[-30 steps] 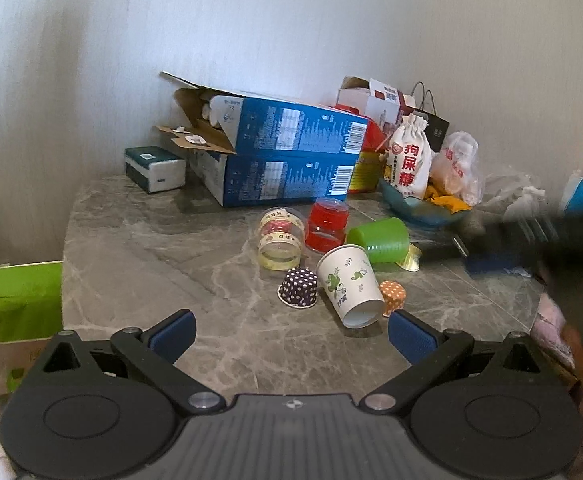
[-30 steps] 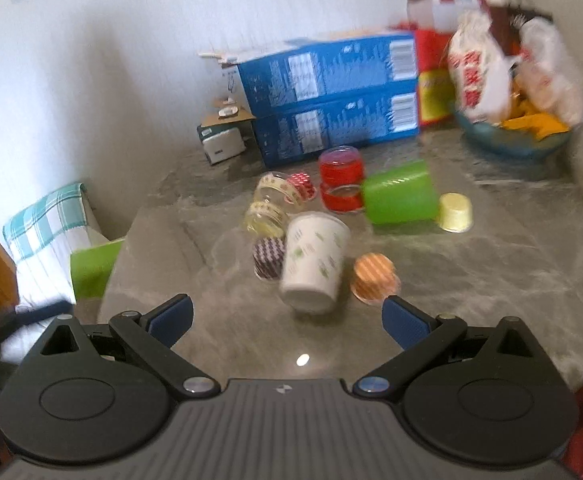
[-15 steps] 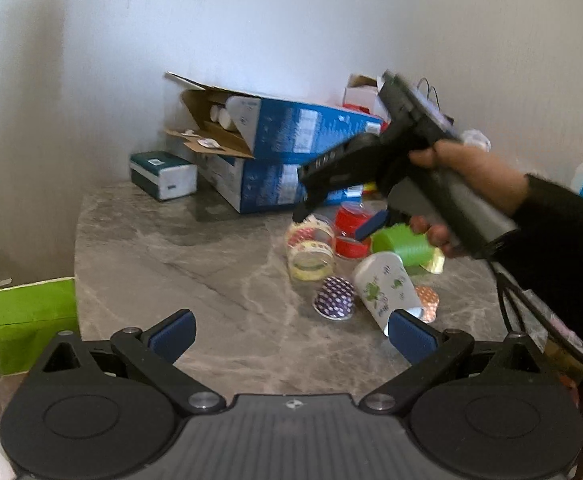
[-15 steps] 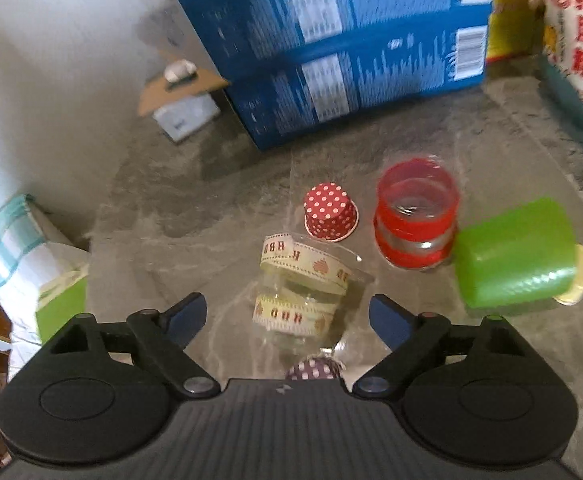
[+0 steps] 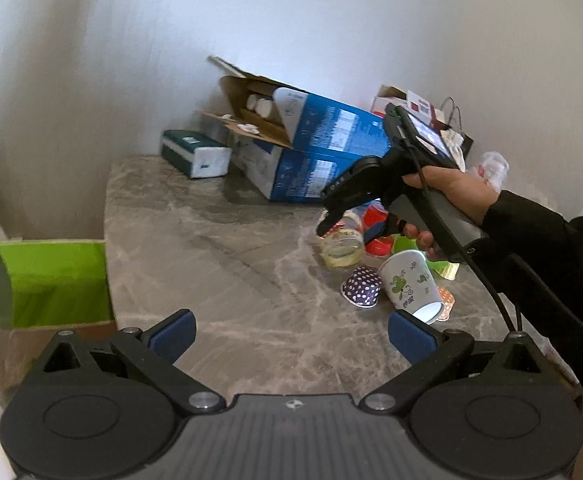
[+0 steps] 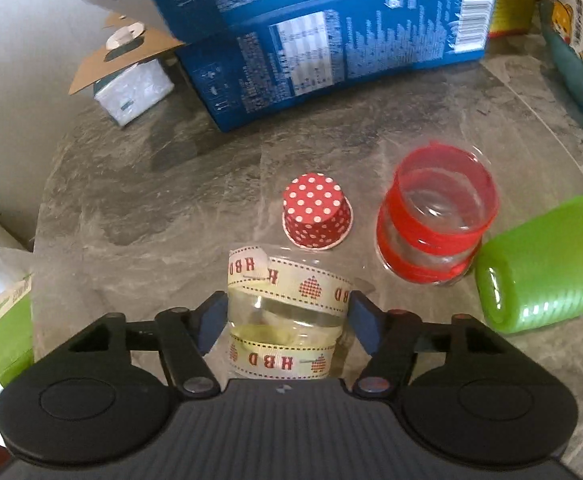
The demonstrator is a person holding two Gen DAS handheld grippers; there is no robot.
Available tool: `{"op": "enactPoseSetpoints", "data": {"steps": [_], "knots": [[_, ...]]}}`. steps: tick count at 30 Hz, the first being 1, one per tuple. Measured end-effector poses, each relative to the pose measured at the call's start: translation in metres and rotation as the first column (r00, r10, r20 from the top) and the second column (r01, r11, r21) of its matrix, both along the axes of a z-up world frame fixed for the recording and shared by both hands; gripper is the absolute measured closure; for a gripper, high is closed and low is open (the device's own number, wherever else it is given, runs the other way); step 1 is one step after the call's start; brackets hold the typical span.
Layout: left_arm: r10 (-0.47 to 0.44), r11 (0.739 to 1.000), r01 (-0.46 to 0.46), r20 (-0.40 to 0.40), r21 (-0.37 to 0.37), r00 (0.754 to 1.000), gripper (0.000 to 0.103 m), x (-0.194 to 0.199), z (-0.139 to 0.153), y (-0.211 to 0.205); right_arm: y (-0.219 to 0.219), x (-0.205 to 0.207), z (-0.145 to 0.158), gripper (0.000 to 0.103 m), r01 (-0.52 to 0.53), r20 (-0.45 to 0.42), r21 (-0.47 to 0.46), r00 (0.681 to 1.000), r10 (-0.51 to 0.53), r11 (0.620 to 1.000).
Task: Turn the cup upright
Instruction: 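Lift the clear cup with the right gripper toward the left gripper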
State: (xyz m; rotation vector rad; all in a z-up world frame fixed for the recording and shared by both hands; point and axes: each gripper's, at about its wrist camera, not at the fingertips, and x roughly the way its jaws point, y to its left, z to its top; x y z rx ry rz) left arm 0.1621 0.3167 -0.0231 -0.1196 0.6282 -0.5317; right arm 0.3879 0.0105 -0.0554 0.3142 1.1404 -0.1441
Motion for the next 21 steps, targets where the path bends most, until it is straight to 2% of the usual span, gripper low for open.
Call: {"op": "enactPoseSetpoints", "data": {"steps": [5, 10, 12, 17, 21], "knots": [[0.050, 0.998, -0.051, -0.032, -0.028, 0.998, 0.000, -0.007, -0.002, 0.017, 0.017, -0.026, 0.036, 0.041, -0.048, 0.103, -0.007, 0.993, 0.048, 0.999], [0.059, 0.998, -0.060, -0.023, -0.029, 0.998, 0.000, -0.025, 0.002, 0.023, 0.036, -0.103, 0.075, 0.041, -0.119, 0.184, 0.026, 0.977, 0.112, 0.993], [0.062, 0.997, -0.063, -0.024, -0.037, 0.998, 0.000, -0.033, 0.003, 0.025, 0.040, -0.134, 0.080, 0.040, -0.127, 0.199, 0.063, 0.974, 0.112, 0.990], [0.050, 0.997, -0.051, -0.029, -0.061, 0.998, 0.000, -0.056, 0.003, 0.025, 0.044, -0.205, 0.065, 0.040, -0.094, 0.189, 0.151, 0.980, 0.065, 0.984], [0.025, 0.998, -0.027, -0.037, -0.056, 0.999, 0.000, -0.070, 0.000, 0.018, 0.043, -0.231, 0.045, 0.040, -0.044, 0.173, 0.217, 0.985, 0.006, 0.975]]}}
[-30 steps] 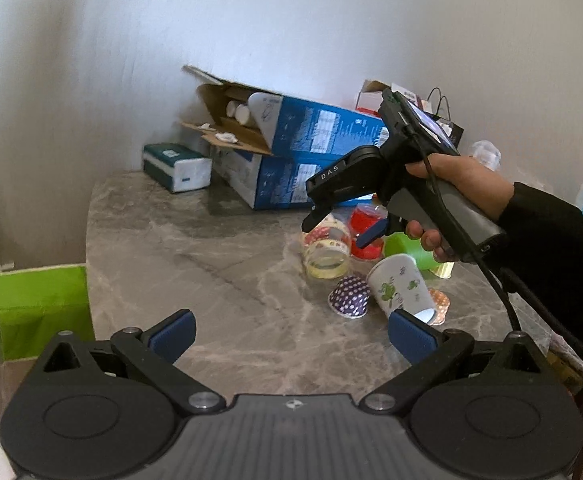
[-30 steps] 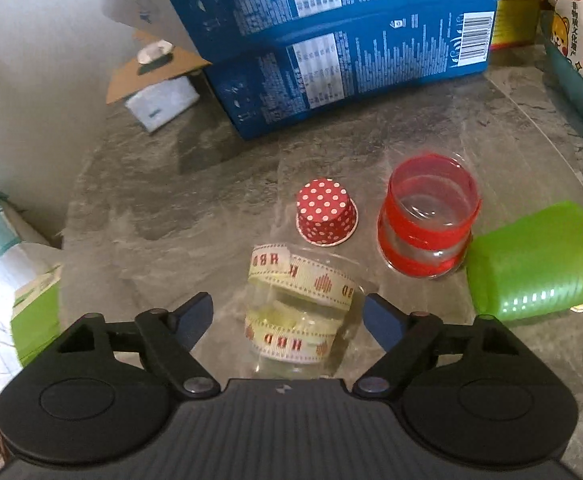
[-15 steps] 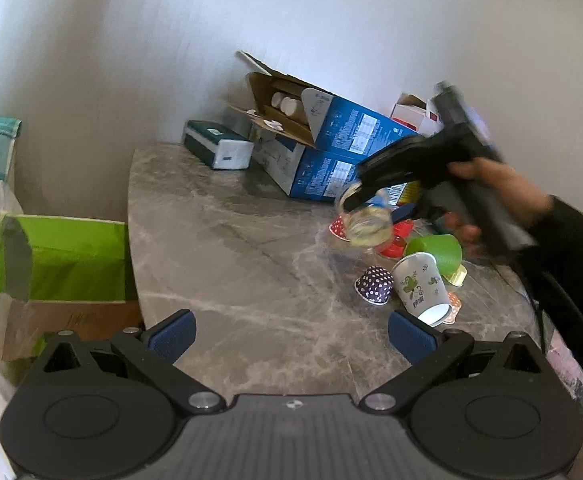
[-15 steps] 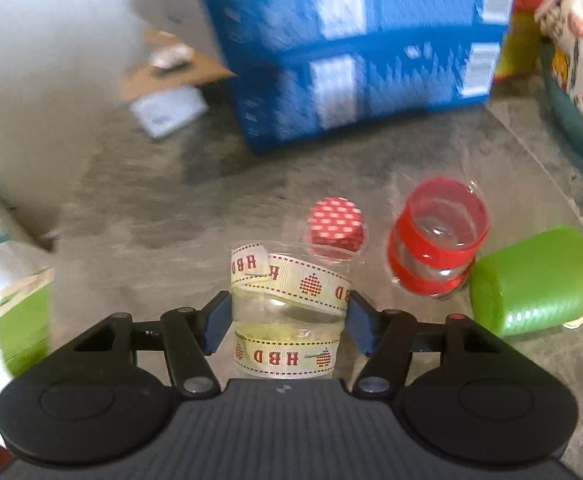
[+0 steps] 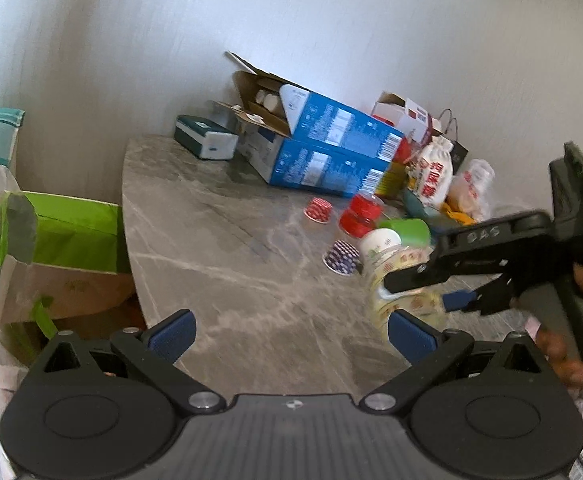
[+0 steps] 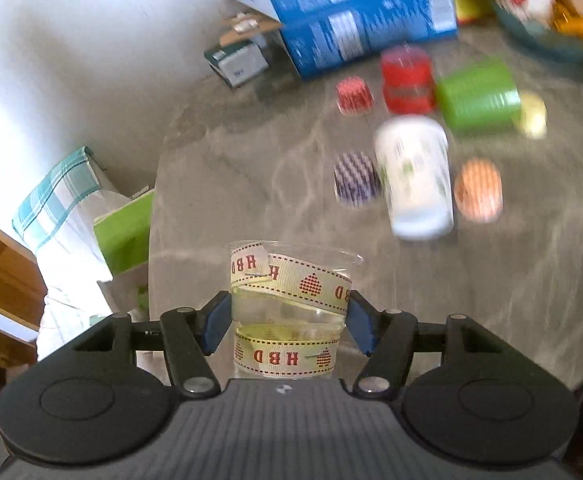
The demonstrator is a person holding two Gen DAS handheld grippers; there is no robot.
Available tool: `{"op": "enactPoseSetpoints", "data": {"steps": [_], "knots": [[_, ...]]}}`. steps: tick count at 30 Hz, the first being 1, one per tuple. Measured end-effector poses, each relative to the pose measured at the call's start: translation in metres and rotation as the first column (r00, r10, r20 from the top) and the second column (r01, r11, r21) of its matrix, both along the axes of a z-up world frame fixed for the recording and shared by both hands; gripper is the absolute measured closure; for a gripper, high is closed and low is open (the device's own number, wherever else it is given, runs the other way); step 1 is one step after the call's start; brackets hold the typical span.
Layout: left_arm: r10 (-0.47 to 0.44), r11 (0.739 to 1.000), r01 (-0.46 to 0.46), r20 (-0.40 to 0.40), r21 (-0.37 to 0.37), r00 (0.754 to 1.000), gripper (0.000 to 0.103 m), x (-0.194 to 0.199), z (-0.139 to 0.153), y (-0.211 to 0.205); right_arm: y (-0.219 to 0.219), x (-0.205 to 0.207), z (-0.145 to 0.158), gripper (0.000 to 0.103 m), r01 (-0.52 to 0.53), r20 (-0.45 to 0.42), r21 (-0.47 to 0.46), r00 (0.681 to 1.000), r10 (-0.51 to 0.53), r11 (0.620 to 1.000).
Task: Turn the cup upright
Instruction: 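Lift the clear cup with the right gripper toward the left gripper, then close the left gripper on the clear cup while the right gripper releases it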
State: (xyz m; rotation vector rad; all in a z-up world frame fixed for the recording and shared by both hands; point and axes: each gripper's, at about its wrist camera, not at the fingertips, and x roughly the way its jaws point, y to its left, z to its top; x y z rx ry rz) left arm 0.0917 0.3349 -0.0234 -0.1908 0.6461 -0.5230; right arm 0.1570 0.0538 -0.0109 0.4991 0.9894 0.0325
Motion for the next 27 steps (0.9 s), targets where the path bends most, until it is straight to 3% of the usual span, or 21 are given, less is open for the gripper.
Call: {"op": "enactPoseSetpoints", "data": {"steps": [3, 11, 15, 17, 21, 27], "knots": [[0.004, 1.000, -0.004, 0.004, -0.005, 1.000, 0.000, -0.009, 0.002, 0.001, -0.003, -0.002, -0.016, 0.040, 0.027, -0.010, 0.043, 1.000, -0.026, 0.999], [0.059, 0.998, -0.060, 0.010, 0.028, 0.998, 0.000, -0.023, 0.001, 0.011, -0.003, 0.006, -0.041, 0.039, 0.065, -0.033, 0.040, 0.997, -0.063, 0.997], [0.088, 0.995, -0.087, -0.017, 0.047, 0.996, 0.000, -0.018, -0.003, 0.013, -0.003, 0.002, -0.045, 0.034, 0.060, -0.035, 0.047, 0.998, -0.059, 0.997], [0.090, 0.995, -0.088, -0.028, 0.054, 0.996, 0.000, -0.015, -0.005, 0.010, -0.004, 0.001, -0.045, 0.027, 0.052, -0.031, 0.057, 0.998, -0.050, 0.997], [0.063, 0.995, -0.058, -0.060, 0.080, 0.996, 0.000, -0.005, -0.011, -0.005, -0.009, -0.007, -0.043, 0.023, 0.038, -0.012, 0.072, 0.999, -0.037, 0.997], [-0.078, 0.989, 0.096, -0.146, 0.114, 0.986, 0.000, 0.024, -0.009, -0.049, -0.034, -0.025, -0.034, 0.020, 0.053, 0.045, 0.116, 0.997, -0.059, 0.992]]}}
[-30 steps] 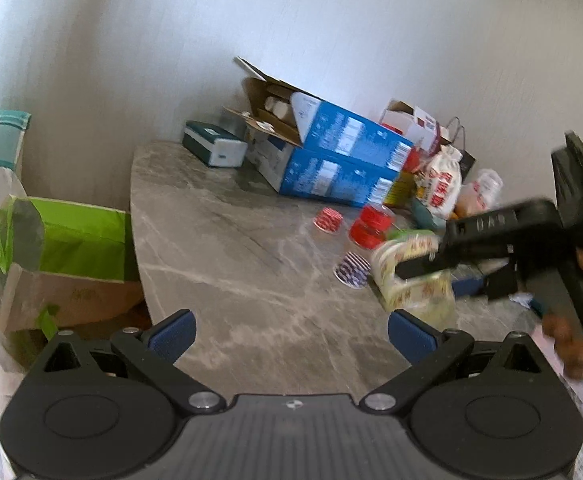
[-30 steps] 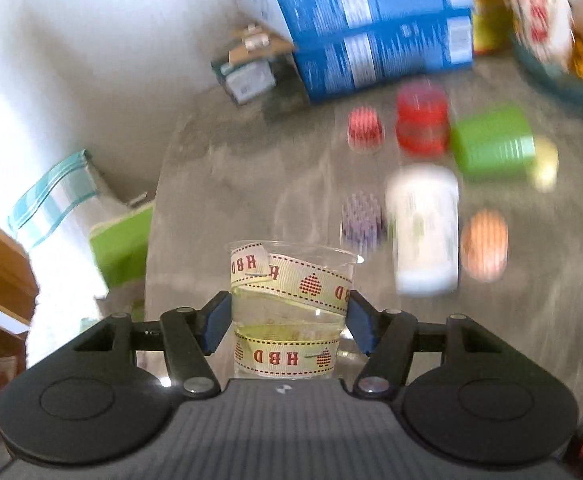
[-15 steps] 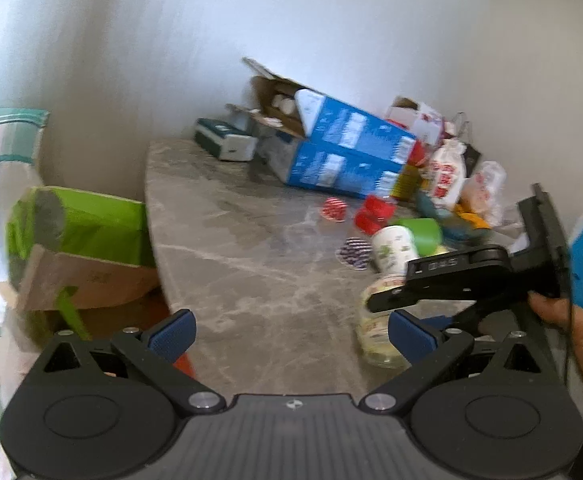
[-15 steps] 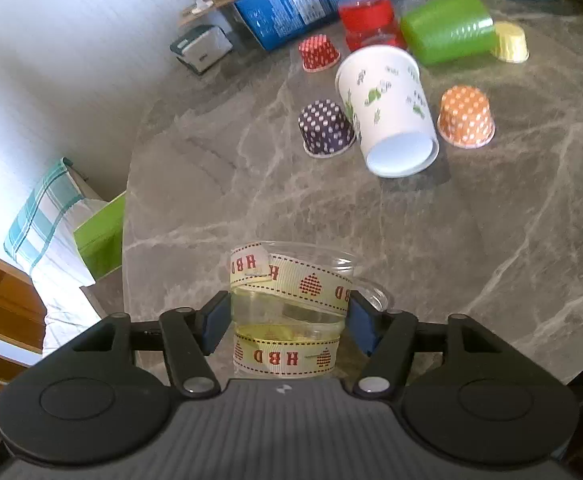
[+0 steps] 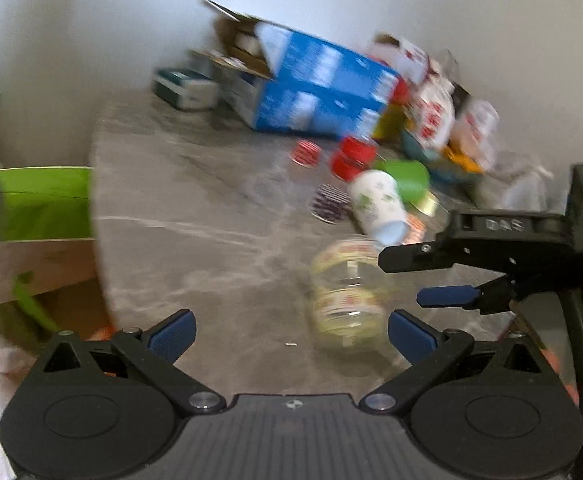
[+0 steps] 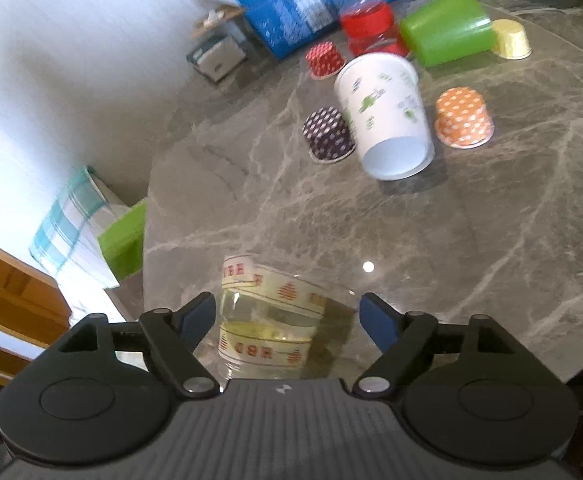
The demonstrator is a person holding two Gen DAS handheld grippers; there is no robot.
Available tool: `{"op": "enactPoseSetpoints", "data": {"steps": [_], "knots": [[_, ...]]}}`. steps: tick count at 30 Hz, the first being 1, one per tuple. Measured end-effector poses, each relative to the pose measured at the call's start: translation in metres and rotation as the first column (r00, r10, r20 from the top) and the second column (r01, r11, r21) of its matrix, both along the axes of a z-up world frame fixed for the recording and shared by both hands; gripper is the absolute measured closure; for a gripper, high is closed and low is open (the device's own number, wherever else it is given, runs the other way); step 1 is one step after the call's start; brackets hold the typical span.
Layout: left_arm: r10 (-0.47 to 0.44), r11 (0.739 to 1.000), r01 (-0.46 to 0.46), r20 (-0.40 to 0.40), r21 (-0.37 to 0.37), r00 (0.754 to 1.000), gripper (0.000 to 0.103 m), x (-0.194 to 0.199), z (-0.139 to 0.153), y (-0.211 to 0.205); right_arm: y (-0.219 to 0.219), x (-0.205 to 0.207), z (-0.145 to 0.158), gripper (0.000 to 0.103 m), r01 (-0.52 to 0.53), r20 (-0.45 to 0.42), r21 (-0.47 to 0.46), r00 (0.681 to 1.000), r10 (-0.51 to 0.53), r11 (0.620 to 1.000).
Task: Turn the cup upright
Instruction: 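Close the left gripper on the clear cup while the right gripper releases it, then rotate the held clear cup upright with the left gripper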
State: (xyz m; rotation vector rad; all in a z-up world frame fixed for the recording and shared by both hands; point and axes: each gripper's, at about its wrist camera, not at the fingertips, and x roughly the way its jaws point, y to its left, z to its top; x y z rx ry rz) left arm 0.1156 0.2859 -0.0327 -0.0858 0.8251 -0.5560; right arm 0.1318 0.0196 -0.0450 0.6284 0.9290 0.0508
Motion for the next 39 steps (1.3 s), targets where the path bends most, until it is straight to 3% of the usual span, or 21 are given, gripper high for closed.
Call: {"op": "enactPoseSetpoints", "data": {"steps": [4, 7, 12, 20, 27, 35, 39], "knots": [[-0.024, 0.996, 0.026, -0.025, 0.087, 0.999, 0.000, 0.024, 0.004, -0.037, -0.023, -0.025, 0.000, 0.008, 0.028, 0.052, 0.032, 0.998, -0.029, 0.999], [-0.021, 0.988, 0.034, -0.084, 0.152, 0.996, 0.001, 0.044, 0.001, -0.055, -0.028, -0.036, -0.002, 0.005, 0.035, 0.073, -0.012, 0.997, -0.034, 0.999], [-0.002, 0.988, 0.037, -0.220, 0.153, 0.975, 0.011, 0.064, -0.014, -0.068, -0.039, -0.051, -0.015, 0.001, 0.042, 0.091, -0.036, 0.995, -0.039, 0.998], [-0.021, 0.969, 0.072, -0.212, 0.238, 0.977, 0.011, 0.066, -0.012, -0.100, -0.053, -0.069, -0.027, 0.001, 0.032, 0.130, -0.002, 0.991, -0.031, 0.999], [-0.007, 0.966, 0.063, -0.221, 0.249, 0.975, 0.014, 0.064, -0.015, -0.110, -0.063, -0.075, -0.037, 0.001, 0.026, 0.124, 0.050, 0.992, -0.032, 0.998], [0.012, 0.931, 0.069, -0.220, 0.358, 0.975, 0.015, 0.070, -0.025, -0.123, -0.068, -0.078, -0.034, 0.001, 0.002, 0.145, 0.061, 0.989, -0.011, 0.998], [0.013, 0.921, 0.078, -0.231, 0.381, 0.973, 0.029, 0.073, -0.027, -0.123, -0.068, -0.080, -0.033, 0.001, -0.011, 0.150, 0.060, 0.989, 0.002, 0.998]]}}
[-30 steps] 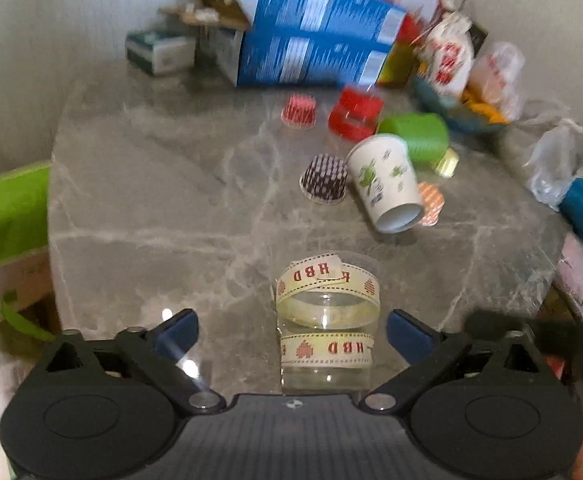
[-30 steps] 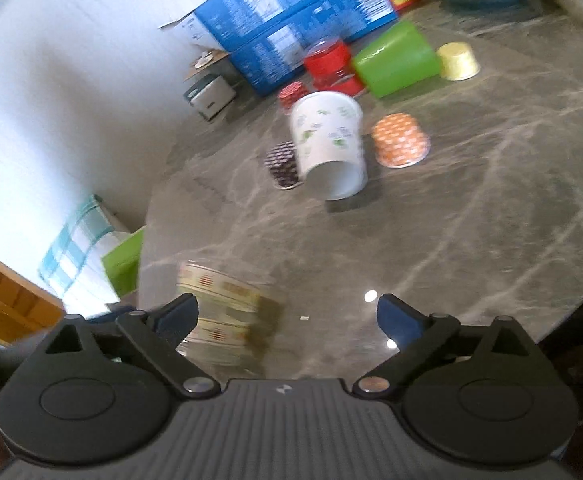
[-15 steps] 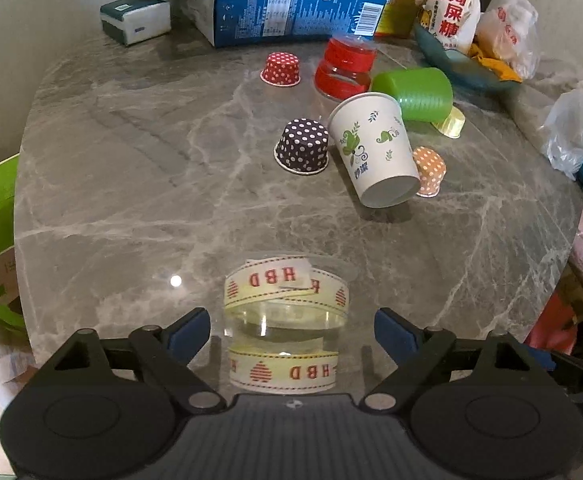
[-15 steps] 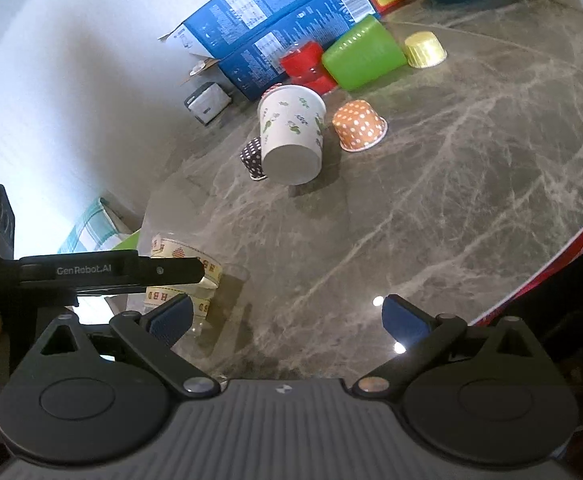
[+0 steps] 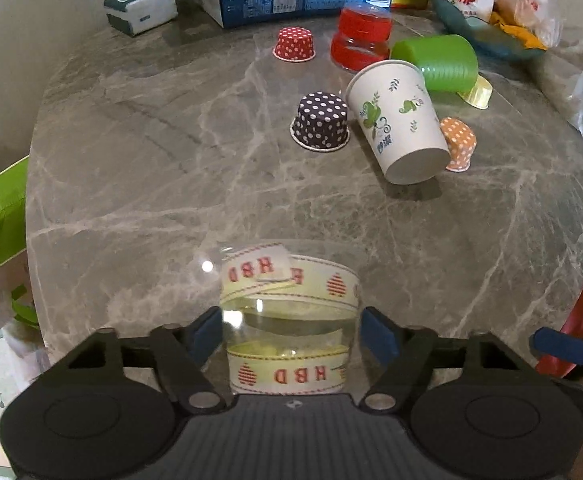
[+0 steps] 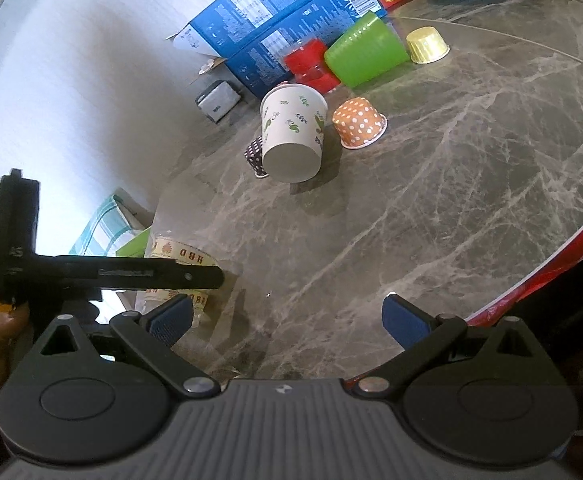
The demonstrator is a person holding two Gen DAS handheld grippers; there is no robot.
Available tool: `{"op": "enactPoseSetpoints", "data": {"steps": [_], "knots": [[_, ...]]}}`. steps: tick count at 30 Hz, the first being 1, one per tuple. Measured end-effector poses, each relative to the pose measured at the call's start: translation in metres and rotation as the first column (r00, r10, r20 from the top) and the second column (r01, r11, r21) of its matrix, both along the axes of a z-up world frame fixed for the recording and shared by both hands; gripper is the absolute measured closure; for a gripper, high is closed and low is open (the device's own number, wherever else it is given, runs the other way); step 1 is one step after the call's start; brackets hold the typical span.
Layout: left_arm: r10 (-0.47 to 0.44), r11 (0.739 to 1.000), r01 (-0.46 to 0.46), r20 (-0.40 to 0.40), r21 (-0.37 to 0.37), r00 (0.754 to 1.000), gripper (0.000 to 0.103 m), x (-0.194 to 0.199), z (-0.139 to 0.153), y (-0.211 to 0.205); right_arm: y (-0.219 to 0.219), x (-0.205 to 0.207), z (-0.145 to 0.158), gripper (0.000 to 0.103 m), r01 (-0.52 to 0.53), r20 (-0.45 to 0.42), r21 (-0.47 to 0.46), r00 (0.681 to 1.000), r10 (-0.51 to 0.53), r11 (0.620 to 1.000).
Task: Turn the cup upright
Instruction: 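Rotate the held clear cup upright with the left gripper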
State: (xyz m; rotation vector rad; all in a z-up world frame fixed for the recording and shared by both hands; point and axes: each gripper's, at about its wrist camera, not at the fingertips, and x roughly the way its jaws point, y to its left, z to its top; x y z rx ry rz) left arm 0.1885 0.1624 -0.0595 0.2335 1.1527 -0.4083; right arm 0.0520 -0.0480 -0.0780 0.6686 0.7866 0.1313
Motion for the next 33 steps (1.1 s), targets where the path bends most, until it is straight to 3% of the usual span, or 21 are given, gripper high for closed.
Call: {"op": "enactPoseSetpoints", "data": {"steps": [3, 8, 14, 19, 25, 28, 30, 32, 33], "knots": [[-0.007, 1.000, 0.007, 0.007, 0.002, 1.000, 0.037, 0.001, 0.002, -0.001, 0.000, -0.001, 0.001, 0.001, -0.005, 0.003, 0.001, 1.000, 0.005, 1.000], [-0.031, 0.999, 0.030, 0.027, 0.029, 0.999, 0.038, -0.003, 0.005, -0.001, -0.001, -0.001, 0.002, 0.001, -0.005, 0.008, -0.006, 1.000, 0.005, 1.000], [-0.129, 0.991, 0.129, -0.004, -0.032, 0.992, 0.038, -0.008, 0.009, 0.000, -0.001, -0.001, 0.005, 0.001, -0.002, 0.019, -0.021, 1.000, 0.002, 1.000], [-0.163, 0.986, 0.163, -0.005, -0.034, 0.987, 0.038, -0.008, 0.013, -0.002, 0.003, -0.003, 0.011, 0.001, -0.007, 0.029, -0.056, 1.000, 0.009, 0.998], [-0.134, 0.981, 0.136, 0.024, -0.136, 0.991, 0.038, -0.001, 0.024, 0.000, 0.007, -0.004, 0.016, 0.001, -0.009, 0.038, -0.081, 0.999, 0.012, 0.997], [-0.096, 0.966, 0.108, 0.062, -0.235, 0.993, 0.038, -0.001, 0.024, 0.002, 0.008, -0.005, 0.018, 0.001, -0.010, 0.047, -0.081, 0.999, 0.013, 0.997], [-0.030, 0.941, 0.057, 0.087, -0.332, 0.996, 0.038, -0.005, 0.018, 0.008, 0.007, -0.006, 0.016, 0.001, -0.007, 0.051, -0.078, 0.999, 0.011, 0.997], [0.041, 0.923, 0.037, 0.193, -0.383, 0.980, 0.038, -0.015, 0.017, 0.011, 0.004, -0.008, 0.012, 0.001, 0.001, 0.051, -0.065, 0.999, 0.002, 0.998], [0.083, 0.918, 0.034, 0.276, -0.394, 0.958, 0.039, -0.023, 0.018, 0.011, 0.002, -0.010, 0.011, 0.001, 0.008, 0.049, -0.057, 0.999, -0.005, 0.998]]}}
